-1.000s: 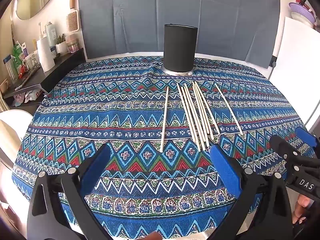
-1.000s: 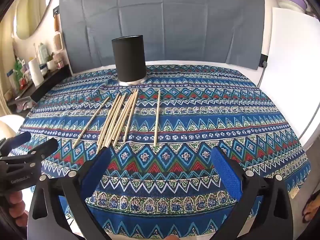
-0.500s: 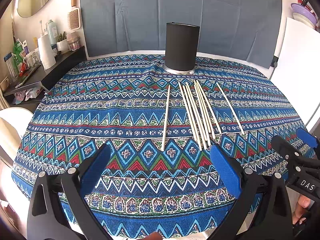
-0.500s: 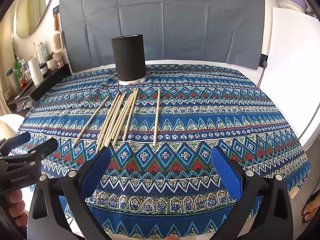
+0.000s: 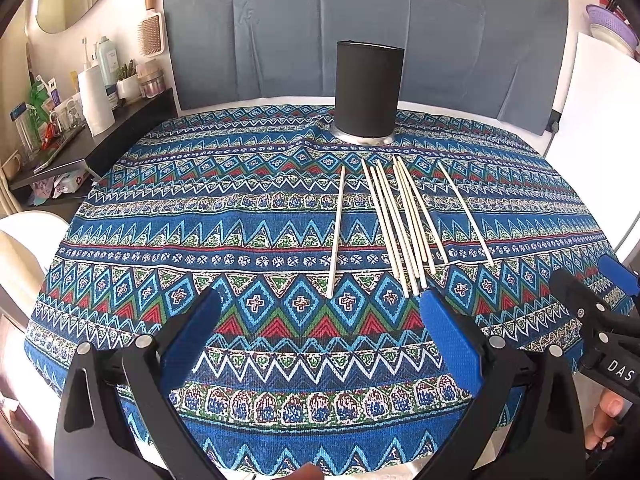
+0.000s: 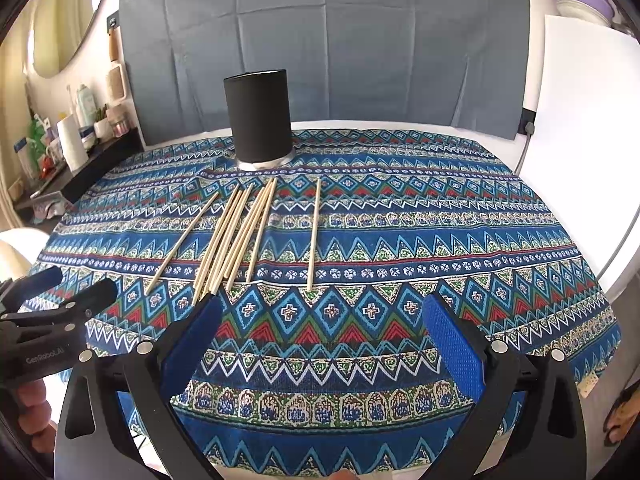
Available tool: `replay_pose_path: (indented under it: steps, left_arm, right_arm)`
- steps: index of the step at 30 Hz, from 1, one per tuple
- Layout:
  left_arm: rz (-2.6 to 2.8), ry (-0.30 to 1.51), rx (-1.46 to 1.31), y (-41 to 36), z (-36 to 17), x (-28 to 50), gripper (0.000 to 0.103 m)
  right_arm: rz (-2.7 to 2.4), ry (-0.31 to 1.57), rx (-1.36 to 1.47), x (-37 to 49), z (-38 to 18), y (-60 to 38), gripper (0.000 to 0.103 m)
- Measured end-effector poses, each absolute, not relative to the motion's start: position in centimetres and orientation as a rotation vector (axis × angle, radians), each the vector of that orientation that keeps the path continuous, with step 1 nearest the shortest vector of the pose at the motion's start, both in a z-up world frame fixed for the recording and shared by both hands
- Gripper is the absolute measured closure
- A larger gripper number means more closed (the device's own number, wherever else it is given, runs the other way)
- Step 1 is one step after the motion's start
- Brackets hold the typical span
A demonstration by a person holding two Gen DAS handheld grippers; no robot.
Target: Organize utensils
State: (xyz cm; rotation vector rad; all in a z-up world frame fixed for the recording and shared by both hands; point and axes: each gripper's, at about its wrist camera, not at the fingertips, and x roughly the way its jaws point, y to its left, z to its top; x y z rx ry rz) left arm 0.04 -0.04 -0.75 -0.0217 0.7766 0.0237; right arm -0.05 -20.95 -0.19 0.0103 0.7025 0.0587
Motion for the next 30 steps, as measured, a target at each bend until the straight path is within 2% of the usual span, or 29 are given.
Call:
replay_pose_path:
  steps: [30]
  left_arm:
    - [0.016,0.797,-0.022,-0.25,-1.0,0.3,0.006]
  right_arm:
    - [0.063,0.705,0.013,0.01,-0.25,-21.19,0.007]
